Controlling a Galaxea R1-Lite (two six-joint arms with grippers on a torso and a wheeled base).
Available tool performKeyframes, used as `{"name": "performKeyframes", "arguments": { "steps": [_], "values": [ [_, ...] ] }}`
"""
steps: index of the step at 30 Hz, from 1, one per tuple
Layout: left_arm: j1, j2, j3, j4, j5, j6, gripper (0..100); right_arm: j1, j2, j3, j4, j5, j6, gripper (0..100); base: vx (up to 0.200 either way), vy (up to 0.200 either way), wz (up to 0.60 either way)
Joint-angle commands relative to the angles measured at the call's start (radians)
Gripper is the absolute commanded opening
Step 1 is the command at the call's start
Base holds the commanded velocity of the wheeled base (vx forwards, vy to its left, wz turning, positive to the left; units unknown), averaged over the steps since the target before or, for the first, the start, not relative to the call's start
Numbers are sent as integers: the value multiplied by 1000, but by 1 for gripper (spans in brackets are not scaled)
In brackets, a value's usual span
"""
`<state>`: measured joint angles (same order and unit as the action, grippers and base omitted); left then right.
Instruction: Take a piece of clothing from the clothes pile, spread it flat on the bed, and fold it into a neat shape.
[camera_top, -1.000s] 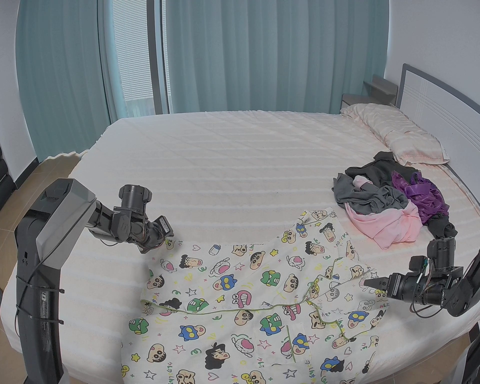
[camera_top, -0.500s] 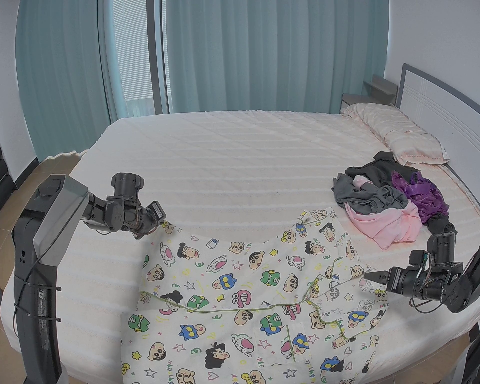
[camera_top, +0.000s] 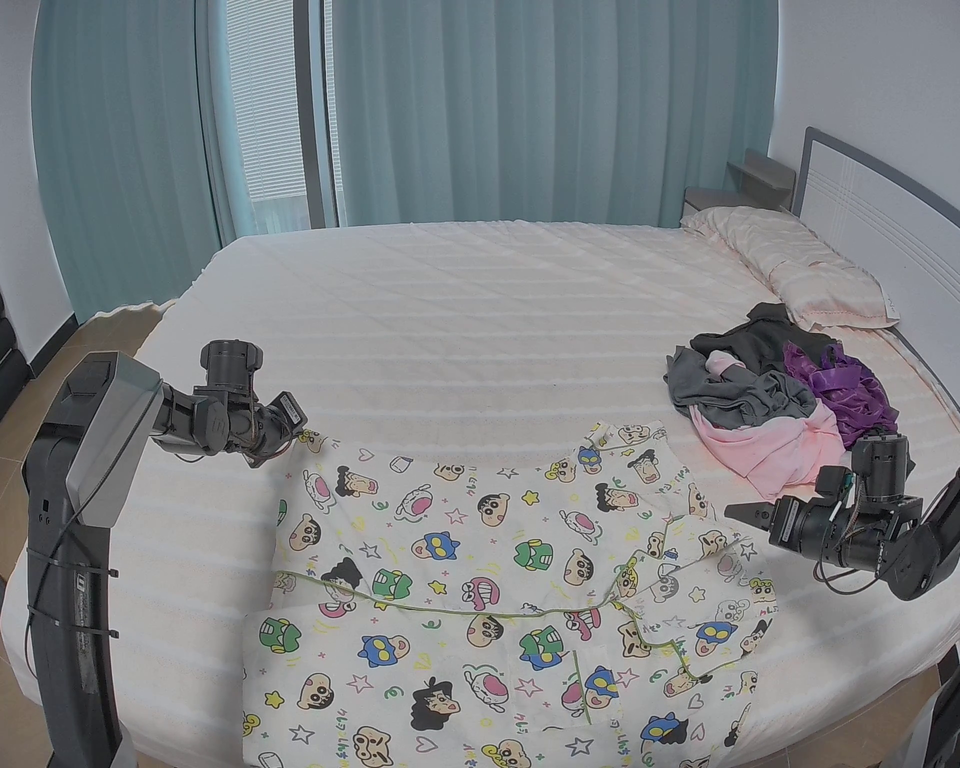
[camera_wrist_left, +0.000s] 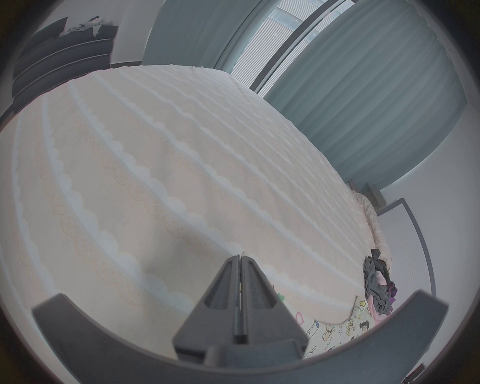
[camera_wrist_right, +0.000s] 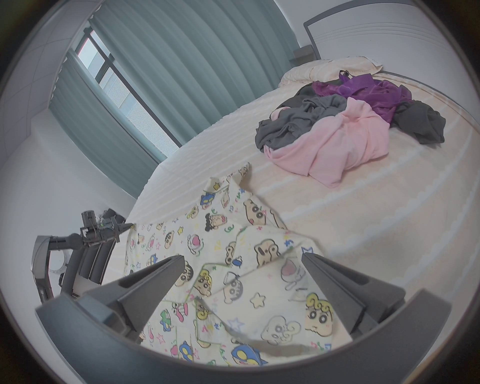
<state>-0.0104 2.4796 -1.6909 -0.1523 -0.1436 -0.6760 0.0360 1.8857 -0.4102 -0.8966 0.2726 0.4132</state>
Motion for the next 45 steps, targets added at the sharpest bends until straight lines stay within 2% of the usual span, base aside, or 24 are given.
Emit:
{"name": "performKeyframes", "arguments": {
  "steps": [1, 9, 13, 17, 24, 29, 32, 38, 43, 44, 45],
  "values": [
    [7, 18, -20, 0, 1, 1, 0, 16, 19, -67, 30, -1, 22, 100, 0, 0, 0],
    [32, 39, -112, 97, 2, -1, 0, 33, 47, -226, 148, -1, 49, 100, 0, 0, 0],
    [40, 41, -116, 102, 2, -2, 0, 45, 72, -283, 183, -3, 56, 100, 0, 0, 0],
    [40, 39, -104, 103, 2, -2, 0, 79, 153, -389, 228, -76, 58, 100, 0, 0, 0],
    [37, 13, -76, 151, -5, -11, 0, 101, 210, -550, 374, -88, 58, 100, 0, 0, 0],
    [33, -76, 59, 148, -47, -13, 0, 105, 251, -693, 493, -90, 52, 100, 0, 0, 0],
    [32, -142, 160, 126, -106, -14, 0, 108, 319, -754, 539, -92, 36, 100, 0, 0, 0],
    [15, -188, 261, 65, -106, -14, 0, 110, 404, -782, 533, -95, -63, 100, 0, 0, 0],
    [0, -192, 270, 65, -106, -16, 0, 113, 449, -834, 542, -101, -80, 100, 0, 0, 0],
    [-3, -192, 270, 65, -106, -16, 0, 114, 458, -846, 544, -108, -80, 0, 0, 0, 0],
    [-5, -191, 272, 65, -106, -17, 0, 114, 467, -858, 545, -116, -82, 0, 0, 0, 0]
  ]
}}
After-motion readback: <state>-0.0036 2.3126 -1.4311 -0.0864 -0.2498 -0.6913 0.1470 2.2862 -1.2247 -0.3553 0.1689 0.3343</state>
